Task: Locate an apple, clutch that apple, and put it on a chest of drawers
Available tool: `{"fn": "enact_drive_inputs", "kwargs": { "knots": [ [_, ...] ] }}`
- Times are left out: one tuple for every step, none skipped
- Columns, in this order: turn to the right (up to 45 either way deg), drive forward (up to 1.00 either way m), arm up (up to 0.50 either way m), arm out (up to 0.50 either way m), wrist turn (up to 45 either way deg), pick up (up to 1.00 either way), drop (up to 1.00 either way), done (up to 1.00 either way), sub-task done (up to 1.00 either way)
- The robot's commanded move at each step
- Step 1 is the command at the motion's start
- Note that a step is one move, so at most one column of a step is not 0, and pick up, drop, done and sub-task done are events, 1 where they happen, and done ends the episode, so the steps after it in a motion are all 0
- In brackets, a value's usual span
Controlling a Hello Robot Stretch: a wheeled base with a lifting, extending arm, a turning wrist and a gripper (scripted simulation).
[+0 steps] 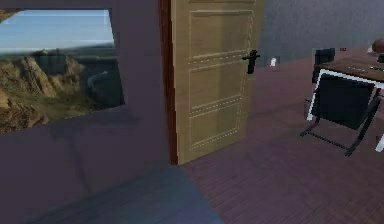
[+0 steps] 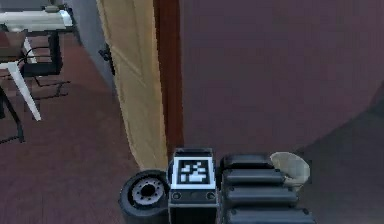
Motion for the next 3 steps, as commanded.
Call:
{"fn": "enact_drive_inputs", "kwargs": {
  "knots": [
    [12.0,0.00,0.00,0.00,0.0,0.00,0.00,0.00,0.00],
    [0.0,0.60,0.00,0.00,0.0,0.00,0.00,0.00,0.00],
    [33.0,0.00,0.00,0.00,0.0,0.00,0.00,0.00,0.00]
  ]
}}
